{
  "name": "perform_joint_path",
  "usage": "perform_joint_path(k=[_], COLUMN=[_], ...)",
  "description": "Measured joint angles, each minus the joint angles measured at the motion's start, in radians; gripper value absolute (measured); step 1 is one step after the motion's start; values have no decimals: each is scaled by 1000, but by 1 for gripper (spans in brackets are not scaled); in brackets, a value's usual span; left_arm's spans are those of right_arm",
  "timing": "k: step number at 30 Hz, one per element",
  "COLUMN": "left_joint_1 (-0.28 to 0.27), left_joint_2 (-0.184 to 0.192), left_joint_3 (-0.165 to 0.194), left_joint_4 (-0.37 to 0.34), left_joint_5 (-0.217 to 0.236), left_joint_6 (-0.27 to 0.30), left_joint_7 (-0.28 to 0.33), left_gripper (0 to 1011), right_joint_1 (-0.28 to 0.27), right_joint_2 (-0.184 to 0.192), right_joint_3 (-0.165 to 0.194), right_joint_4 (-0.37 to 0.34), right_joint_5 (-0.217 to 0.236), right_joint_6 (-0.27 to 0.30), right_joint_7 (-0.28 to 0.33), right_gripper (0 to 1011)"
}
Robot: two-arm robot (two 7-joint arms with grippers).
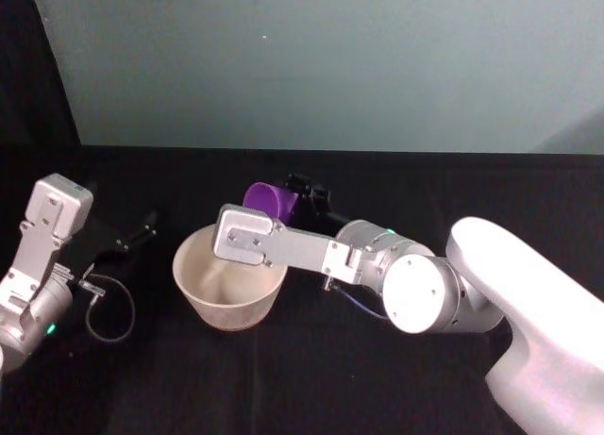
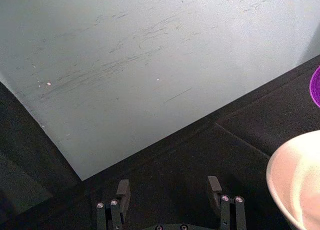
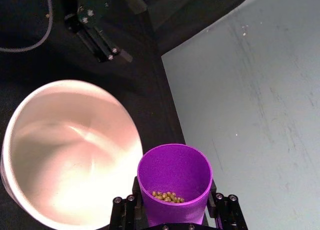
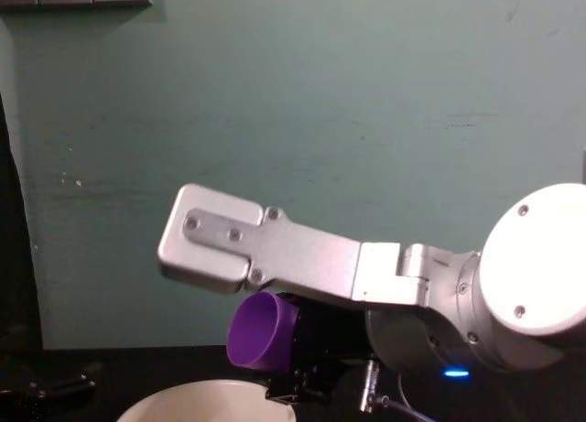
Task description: Pick up the cup and pour the mung beans from the cup into the bowl.
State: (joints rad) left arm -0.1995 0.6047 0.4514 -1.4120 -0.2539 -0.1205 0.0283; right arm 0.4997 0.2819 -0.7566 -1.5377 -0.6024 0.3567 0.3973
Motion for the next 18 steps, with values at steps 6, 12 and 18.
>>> perform_joint_path(k=[6, 12, 18], left_joint_1=[0, 0, 0], left_joint_2=[0, 0, 0], left_joint_3=[0, 0, 0], left_joint_4=[0, 0, 0], left_joint_5=[0, 0, 0], left_joint_6=[0, 0, 0], left_joint_7=[0, 0, 0], left_gripper=[1011, 1011, 1011], right_joint_1=[8, 12, 13], right_joint_2=[-3, -7, -11], right_joint_3=[-17, -30, -37], right_joint_4=[4, 4, 3], right_joint_5=[-49, -95, -129], right_joint_6=[6, 15, 19], right_joint_7=[11, 20, 24], right_gripper=[718, 718, 718])
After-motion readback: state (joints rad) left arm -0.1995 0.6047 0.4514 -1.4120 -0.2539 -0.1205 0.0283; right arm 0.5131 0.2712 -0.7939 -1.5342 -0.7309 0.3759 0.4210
